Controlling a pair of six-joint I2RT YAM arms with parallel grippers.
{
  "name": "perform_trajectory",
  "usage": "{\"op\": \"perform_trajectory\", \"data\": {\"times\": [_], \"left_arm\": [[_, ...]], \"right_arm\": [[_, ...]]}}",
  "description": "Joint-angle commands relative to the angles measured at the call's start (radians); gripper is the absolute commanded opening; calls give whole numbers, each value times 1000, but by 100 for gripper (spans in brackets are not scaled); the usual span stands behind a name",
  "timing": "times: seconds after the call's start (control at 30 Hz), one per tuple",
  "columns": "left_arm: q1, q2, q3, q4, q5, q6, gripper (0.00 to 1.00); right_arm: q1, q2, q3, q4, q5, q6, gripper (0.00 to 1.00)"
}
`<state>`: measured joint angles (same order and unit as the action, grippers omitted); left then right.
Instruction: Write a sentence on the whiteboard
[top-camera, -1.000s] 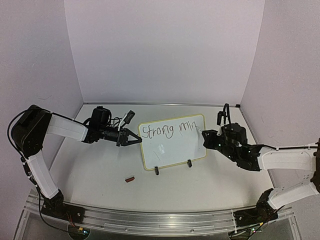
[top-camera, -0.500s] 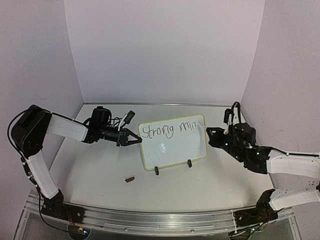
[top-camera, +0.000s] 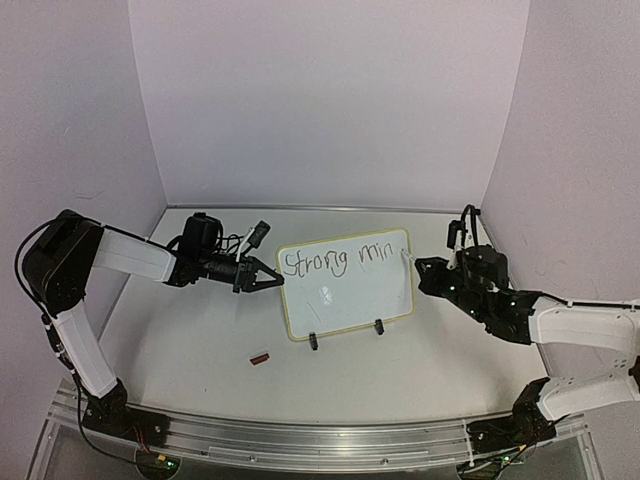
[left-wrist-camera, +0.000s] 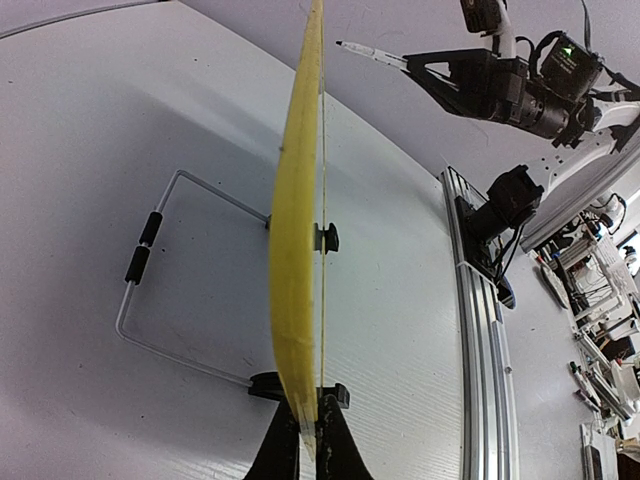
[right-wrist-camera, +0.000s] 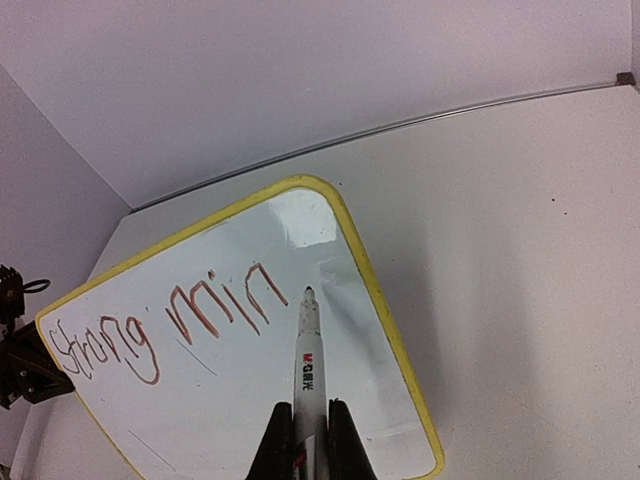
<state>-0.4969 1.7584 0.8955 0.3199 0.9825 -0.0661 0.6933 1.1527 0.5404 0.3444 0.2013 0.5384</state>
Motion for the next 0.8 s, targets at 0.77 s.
{"op": "perform_trajectory", "data": {"times": [0.77], "left_arm": [[-20, 1, 11, -74, -36, 60, 0]], "right_arm": [[-21, 75, 24, 71, -81, -5, 0]]}}
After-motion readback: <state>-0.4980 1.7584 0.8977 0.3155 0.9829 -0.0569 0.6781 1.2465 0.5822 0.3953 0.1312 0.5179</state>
